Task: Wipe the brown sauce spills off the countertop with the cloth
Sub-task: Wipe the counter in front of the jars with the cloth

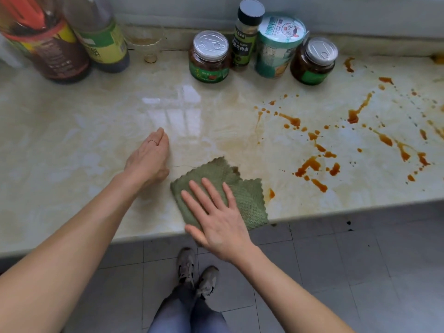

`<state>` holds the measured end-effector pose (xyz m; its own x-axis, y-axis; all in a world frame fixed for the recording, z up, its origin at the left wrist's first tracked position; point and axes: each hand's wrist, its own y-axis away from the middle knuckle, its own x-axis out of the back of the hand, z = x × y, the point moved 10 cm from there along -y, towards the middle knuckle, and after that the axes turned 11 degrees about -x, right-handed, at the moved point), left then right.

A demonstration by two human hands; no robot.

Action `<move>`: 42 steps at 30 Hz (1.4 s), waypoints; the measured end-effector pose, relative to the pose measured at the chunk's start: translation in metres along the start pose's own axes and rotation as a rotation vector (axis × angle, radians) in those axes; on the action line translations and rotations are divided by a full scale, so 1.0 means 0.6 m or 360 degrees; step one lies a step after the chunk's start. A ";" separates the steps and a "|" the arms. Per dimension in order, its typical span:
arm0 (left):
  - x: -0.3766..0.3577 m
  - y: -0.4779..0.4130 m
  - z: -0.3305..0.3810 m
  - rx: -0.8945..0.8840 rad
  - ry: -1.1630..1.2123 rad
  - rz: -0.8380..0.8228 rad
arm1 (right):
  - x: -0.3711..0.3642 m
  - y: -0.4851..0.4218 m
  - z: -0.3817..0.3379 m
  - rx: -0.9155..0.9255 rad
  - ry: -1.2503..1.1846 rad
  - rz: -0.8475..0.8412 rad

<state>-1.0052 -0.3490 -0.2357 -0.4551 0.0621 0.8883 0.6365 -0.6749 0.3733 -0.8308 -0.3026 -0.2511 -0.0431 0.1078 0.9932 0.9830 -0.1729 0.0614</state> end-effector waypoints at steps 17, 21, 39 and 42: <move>-0.010 0.006 0.064 -0.0035 -0.0038 0.0206 | 0.006 0.034 0.053 0.0021 -0.0037 0.0042; -0.021 -0.005 0.098 -0.0127 -0.0038 0.0165 | 0.015 0.049 0.160 -0.0225 -0.0091 0.0048; -0.044 -0.012 0.111 -0.0054 -0.0149 -0.0004 | 0.008 0.039 0.125 -0.0488 -0.0151 0.0073; -0.046 -0.013 0.111 -0.0049 -0.0152 -0.0029 | 0.008 0.015 0.114 -0.0201 -0.0104 0.0010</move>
<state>-0.9564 -0.2964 -0.2452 -0.4038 0.1435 0.9035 0.6085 -0.6953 0.3824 -0.8097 -0.2365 -0.2527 -0.0212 0.1689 0.9854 0.9527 -0.2953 0.0712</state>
